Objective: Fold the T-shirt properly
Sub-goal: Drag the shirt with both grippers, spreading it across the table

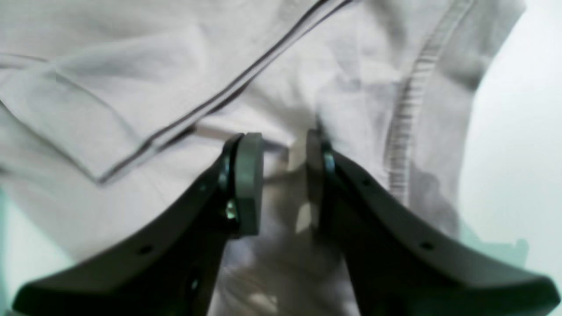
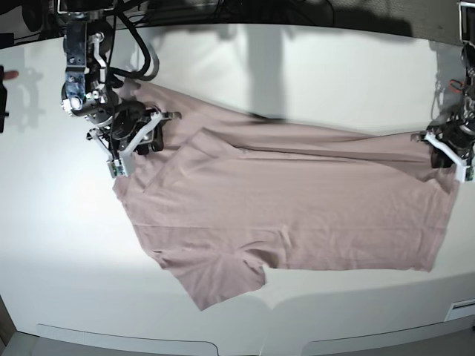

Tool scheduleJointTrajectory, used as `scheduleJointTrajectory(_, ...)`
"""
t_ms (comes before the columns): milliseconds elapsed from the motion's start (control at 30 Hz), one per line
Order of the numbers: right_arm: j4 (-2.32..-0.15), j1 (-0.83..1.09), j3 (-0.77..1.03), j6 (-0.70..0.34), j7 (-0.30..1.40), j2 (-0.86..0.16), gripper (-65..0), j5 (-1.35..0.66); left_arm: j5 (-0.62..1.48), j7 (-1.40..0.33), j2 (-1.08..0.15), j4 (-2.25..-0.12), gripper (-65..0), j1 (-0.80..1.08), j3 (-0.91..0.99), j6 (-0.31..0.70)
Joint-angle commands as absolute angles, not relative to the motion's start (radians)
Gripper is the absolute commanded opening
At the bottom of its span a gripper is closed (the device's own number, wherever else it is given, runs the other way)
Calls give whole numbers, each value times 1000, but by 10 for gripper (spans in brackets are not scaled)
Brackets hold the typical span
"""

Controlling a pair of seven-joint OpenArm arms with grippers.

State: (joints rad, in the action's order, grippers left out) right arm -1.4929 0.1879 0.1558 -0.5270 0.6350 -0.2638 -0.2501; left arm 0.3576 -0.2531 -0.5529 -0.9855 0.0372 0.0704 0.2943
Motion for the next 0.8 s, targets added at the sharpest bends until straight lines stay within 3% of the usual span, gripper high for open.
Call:
scheduleJointTrajectory(0, -1492, 200, 164, -506, 686, -298, -470, -213, 236, -516, -568, -937, -526, 121, 92, 210)
scheduleJointTrajectory(200, -1492, 200, 164, -516, 689, -381, -470, -284, 236, -477, -563, -955, -526, 233, 245, 214)
scheduleJointTrajectory(300, -1508, 196, 164, -592, 678, -381, -470, -352, 236, -474, -563, -1010, -526, 250, 263, 214)
scheduleJointTrajectory(533, -1732, 194, 163, -624, 684, -379, -470, -431, 237, -513, -562, -1185, -526, 249, 261, 214)
scheduleJointTrajectory(767, -1911, 200, 162, -622, 737, -284, -470, -470, 239, -550, -562, -1246, -526, 249, 261, 213)
